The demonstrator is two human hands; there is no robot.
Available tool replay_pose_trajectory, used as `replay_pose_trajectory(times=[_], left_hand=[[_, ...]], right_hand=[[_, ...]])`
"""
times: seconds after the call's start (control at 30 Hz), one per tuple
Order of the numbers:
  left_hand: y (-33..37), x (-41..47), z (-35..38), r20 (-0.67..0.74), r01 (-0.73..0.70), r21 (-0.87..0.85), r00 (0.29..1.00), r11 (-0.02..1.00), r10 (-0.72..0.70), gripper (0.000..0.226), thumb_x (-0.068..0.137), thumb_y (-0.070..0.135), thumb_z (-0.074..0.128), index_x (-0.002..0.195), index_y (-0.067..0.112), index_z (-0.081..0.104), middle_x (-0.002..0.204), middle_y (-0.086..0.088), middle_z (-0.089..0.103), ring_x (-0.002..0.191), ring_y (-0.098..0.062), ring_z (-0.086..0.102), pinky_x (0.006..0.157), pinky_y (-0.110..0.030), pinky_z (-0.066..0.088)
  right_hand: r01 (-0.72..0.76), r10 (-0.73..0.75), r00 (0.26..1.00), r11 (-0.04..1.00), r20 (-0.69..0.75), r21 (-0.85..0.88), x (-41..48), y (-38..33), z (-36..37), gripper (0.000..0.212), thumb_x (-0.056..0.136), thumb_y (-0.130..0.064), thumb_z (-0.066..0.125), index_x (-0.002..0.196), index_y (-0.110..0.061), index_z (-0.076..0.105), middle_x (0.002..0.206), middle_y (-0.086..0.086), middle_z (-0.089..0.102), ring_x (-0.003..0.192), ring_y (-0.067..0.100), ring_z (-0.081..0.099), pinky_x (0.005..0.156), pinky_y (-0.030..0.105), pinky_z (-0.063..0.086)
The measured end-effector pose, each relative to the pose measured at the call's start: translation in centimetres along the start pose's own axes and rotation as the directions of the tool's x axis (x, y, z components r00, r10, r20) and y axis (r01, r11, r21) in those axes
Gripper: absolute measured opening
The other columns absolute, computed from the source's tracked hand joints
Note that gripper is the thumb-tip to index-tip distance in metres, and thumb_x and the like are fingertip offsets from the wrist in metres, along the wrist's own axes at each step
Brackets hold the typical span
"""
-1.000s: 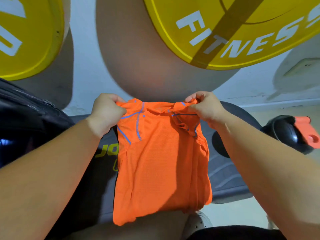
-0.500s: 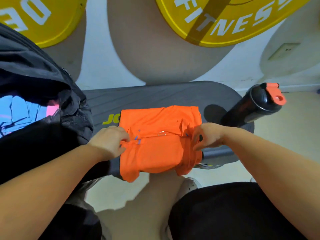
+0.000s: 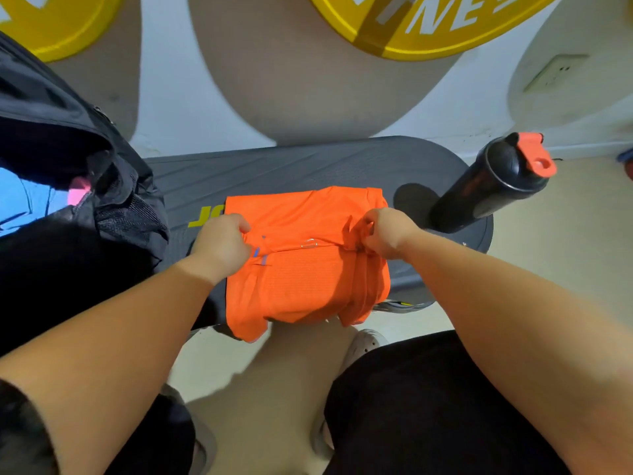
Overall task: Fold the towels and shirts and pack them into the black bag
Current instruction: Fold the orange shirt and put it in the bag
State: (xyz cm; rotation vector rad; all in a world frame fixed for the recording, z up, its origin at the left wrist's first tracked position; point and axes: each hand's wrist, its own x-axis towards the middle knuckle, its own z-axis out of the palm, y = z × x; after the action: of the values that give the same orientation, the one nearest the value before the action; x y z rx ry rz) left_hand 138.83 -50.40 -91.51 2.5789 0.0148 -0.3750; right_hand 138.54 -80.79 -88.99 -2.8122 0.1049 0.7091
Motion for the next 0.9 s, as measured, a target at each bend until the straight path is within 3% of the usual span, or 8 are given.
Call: replay_pose_trajectory(times=[0.03, 0.1, 0.23, 0.4, 0.5, 0.6, 0.77, 0.9], left_hand=[[-0.1, -0.1, -0.1, -0.002, -0.007, -0.007, 1.000, 1.000, 0.007, 0.017, 0.077, 0.002, 0.070, 0.092, 0.010, 0.072, 0.094, -0.010, 0.070, 0.093, -0.029, 0.064, 0.074, -0.030, 0.046], [-0.4, -0.4, -0.4, 0.005, -0.065, -0.028, 0.998, 0.997, 0.065, 0.018, 0.079, 0.000, 0.065, 0.072, 0.017, 0.067, 0.078, -0.003, 0.067, 0.080, -0.024, 0.064, 0.067, -0.027, 0.044], [-0.9, -1.6, -1.9, 0.074, -0.183, -0.044, 0.980, 0.982, 0.186, 0.023, 0.077, -0.003, 0.067, 0.067, 0.018, 0.064, 0.075, 0.003, 0.065, 0.069, -0.008, 0.059, 0.062, -0.017, 0.043], [-2.0, -2.7, -3.1, 0.289, -0.179, -0.014, 0.941, 0.984, 0.176, 0.059, 0.076, 0.002, 0.068, 0.129, 0.024, 0.055, 0.103, 0.010, 0.065, 0.072, 0.003, 0.058, 0.069, -0.014, 0.041], [-1.5, -3.0, -3.8, 0.416, -0.193, 0.054, 0.896, 0.980, 0.153, 0.024, 0.079, 0.005, 0.063, 0.089, 0.025, 0.075, 0.080, 0.013, 0.071, 0.070, 0.010, 0.059, 0.068, -0.016, 0.041], [0.0, -2.8, -4.5, 0.443, -0.138, 0.018, 0.889, 0.990, 0.116, 0.017, 0.077, 0.010, 0.066, 0.062, 0.015, 0.073, 0.065, 0.005, 0.070, 0.059, -0.001, 0.059, 0.058, -0.019, 0.043], [0.5, 0.3, -3.4, 0.003, -0.081, -0.088, 0.997, 0.993, 0.082, 0.007, 0.082, 0.018, 0.072, 0.089, 0.019, 0.071, 0.089, 0.003, 0.070, 0.087, -0.016, 0.065, 0.076, -0.024, 0.044], [0.5, 4.1, -2.4, -0.057, -0.134, -0.018, 0.989, 0.991, 0.133, 0.036, 0.086, 0.022, 0.071, 0.121, 0.017, 0.066, 0.120, -0.005, 0.061, 0.111, -0.018, 0.058, 0.095, -0.024, 0.039]], right_hand=[[0.009, -0.009, 1.000, 1.000, -0.003, 0.001, -0.2, 0.1, 0.0, 0.001, 0.085, -0.020, 0.063, 0.086, -0.021, 0.063, 0.091, 0.006, 0.064, 0.093, 0.032, 0.063, 0.076, 0.035, 0.053], [0.033, -0.033, 0.999, 0.999, 0.009, 0.033, -0.3, 0.1, -0.1, 0.014, 0.081, -0.012, 0.065, 0.073, -0.022, 0.060, 0.080, 0.002, 0.062, 0.086, 0.029, 0.064, 0.070, 0.032, 0.052], [0.103, -0.099, 0.989, 0.994, 0.113, -0.033, -0.9, 0.7, -0.9, 0.021, 0.082, -0.010, 0.067, 0.099, -0.020, 0.075, 0.093, -0.007, 0.063, 0.089, 0.015, 0.058, 0.079, 0.025, 0.046], [0.178, -0.062, 0.889, 0.960, 0.454, -0.218, -1.4, 1.1, -1.7, 0.023, 0.086, -0.014, 0.068, 0.102, -0.027, 0.079, 0.109, -0.006, 0.071, 0.103, 0.016, 0.061, 0.098, 0.031, 0.049], [0.139, -0.053, 0.936, 0.964, 0.348, -0.227, -1.1, 0.9, -2.7, 0.015, 0.085, -0.018, 0.068, 0.094, -0.019, 0.080, 0.097, 0.000, 0.074, 0.091, 0.019, 0.065, 0.088, 0.034, 0.054], [0.078, -0.062, 0.994, 0.980, 0.089, -0.185, -0.5, 0.9, -3.0, 0.021, 0.083, -0.014, 0.057, 0.090, -0.013, 0.077, 0.093, 0.007, 0.074, 0.092, 0.028, 0.067, 0.077, 0.032, 0.053], [0.022, -0.031, 0.981, 0.999, -0.192, -0.045, 1.9, 1.4, -1.7, 0.031, 0.091, -0.032, 0.057, 0.119, -0.019, 0.064, 0.116, 0.012, 0.057, 0.111, 0.039, 0.053, 0.091, 0.043, 0.048], [0.043, -0.062, 0.973, 0.995, -0.224, -0.092, 4.4, 0.9, -1.3, 0.054, 0.091, -0.042, 0.057, 0.142, -0.028, 0.048, 0.142, 0.004, 0.045, 0.127, 0.036, 0.040, 0.102, 0.048, 0.038]])
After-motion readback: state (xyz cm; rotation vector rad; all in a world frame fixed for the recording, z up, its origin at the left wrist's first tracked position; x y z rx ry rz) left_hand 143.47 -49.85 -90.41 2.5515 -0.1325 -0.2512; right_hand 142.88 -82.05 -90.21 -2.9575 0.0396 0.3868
